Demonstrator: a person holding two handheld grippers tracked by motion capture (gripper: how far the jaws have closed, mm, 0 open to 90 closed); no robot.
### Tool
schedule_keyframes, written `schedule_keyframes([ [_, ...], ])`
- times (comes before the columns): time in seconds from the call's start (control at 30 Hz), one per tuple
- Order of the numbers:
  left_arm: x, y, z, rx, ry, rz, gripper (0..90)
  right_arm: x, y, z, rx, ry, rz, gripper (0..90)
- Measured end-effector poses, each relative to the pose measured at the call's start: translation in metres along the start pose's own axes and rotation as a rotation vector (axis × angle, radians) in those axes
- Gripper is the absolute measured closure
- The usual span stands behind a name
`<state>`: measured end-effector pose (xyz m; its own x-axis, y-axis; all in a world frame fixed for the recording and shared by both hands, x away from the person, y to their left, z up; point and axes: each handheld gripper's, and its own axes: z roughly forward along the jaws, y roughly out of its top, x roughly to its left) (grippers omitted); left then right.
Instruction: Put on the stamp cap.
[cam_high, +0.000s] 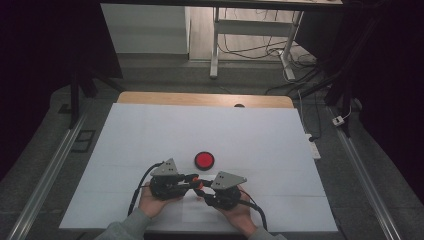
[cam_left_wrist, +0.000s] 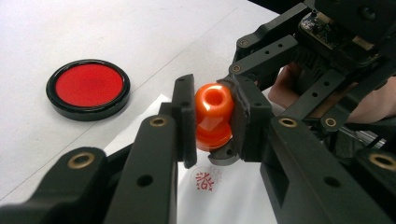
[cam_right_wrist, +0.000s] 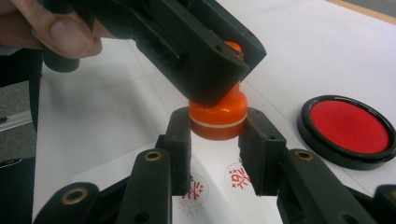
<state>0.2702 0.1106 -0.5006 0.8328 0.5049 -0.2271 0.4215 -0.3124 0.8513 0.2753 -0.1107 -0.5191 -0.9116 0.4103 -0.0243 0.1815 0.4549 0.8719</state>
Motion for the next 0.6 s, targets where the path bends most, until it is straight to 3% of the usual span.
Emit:
schedule_keyframes([
  [0.13, -0.0005, -0.0017, 0.0034, 0.000, 0.009, 0.002, 72.9, -0.0016, -0.0010, 0.0008, 0.022, 0.002, 0.007, 64.9],
  [0.6, -0.0007, -0.0017, 0.0040, 0.006, 0.012, -0.009, 72.8, -0.0035, -0.0024, 0.0020, 0.021, 0.019, 0.026, 64.6],
])
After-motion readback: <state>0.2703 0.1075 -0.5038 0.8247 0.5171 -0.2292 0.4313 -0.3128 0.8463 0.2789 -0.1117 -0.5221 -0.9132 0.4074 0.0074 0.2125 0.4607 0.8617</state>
